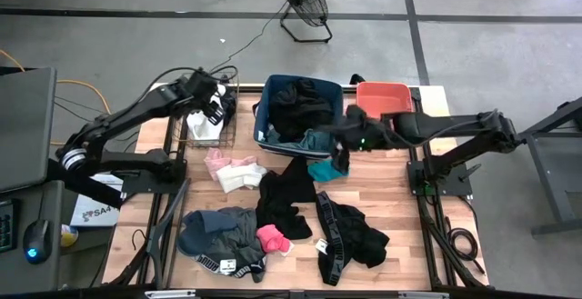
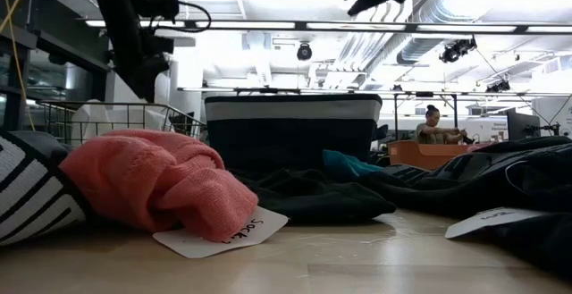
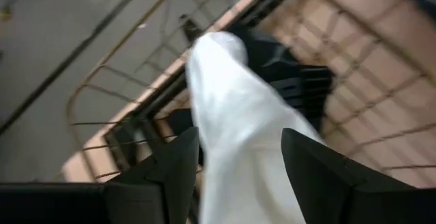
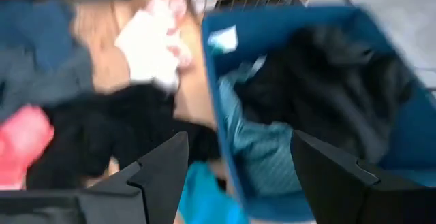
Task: Pick & Place Cloths
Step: Put the right black underwear into the wire basket
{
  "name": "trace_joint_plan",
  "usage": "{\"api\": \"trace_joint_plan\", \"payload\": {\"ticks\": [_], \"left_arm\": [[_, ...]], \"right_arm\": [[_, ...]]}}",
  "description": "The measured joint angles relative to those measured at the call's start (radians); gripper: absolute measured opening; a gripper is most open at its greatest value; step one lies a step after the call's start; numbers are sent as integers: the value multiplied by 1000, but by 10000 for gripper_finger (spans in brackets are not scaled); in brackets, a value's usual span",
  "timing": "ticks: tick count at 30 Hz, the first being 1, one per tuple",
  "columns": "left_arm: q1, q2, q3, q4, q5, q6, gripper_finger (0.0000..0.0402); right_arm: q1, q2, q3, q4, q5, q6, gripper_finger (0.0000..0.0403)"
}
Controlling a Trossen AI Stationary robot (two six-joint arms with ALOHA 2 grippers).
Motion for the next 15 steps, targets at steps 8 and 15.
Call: {"api": "trace_joint_plan", "payload": {"ticks": [8,15], "left_arm": [[0,-16,0,46,90,-3,202],[0,-16,0,51,110,-2,202]], "right_arm": [[120,0,-142,-35,-69,117,249],[250,0,-257,-27,-204,288,249]]}}
